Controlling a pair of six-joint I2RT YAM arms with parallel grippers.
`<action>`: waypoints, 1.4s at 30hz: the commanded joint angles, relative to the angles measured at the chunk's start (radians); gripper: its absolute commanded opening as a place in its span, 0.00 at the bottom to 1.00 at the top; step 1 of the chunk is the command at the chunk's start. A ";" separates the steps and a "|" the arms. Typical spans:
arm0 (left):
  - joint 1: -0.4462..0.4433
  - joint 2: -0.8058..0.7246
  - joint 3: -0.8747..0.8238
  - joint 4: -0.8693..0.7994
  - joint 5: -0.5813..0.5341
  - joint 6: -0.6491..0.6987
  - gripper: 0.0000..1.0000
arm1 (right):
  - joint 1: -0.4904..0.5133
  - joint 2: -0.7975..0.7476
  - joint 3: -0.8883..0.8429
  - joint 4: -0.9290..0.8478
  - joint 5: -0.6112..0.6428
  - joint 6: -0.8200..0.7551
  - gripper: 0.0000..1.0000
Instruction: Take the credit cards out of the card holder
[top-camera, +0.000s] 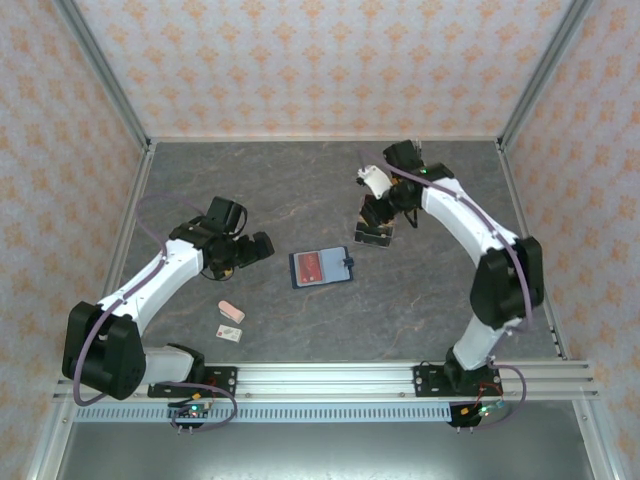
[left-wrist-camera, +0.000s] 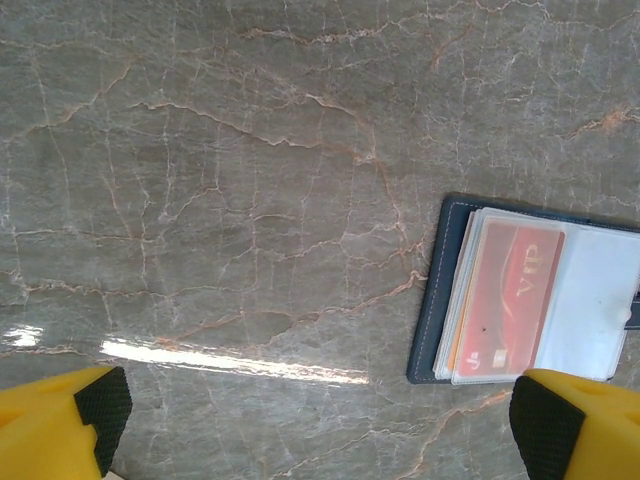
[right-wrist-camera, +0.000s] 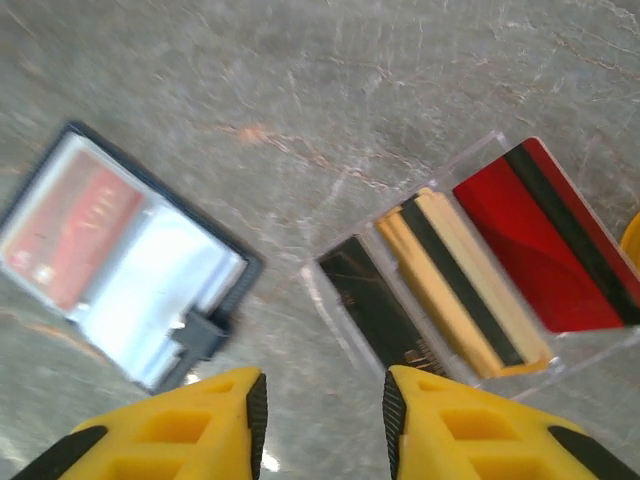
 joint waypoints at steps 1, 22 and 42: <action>0.006 -0.016 -0.021 0.025 0.002 -0.022 1.00 | 0.063 -0.123 -0.121 0.169 -0.034 0.253 0.40; 0.007 0.005 -0.059 0.089 0.050 -0.074 1.00 | 0.327 0.090 -0.254 0.408 0.012 0.901 0.53; 0.003 0.055 -0.069 0.171 0.140 -0.095 0.99 | 0.419 0.320 -0.093 0.166 0.290 0.844 0.46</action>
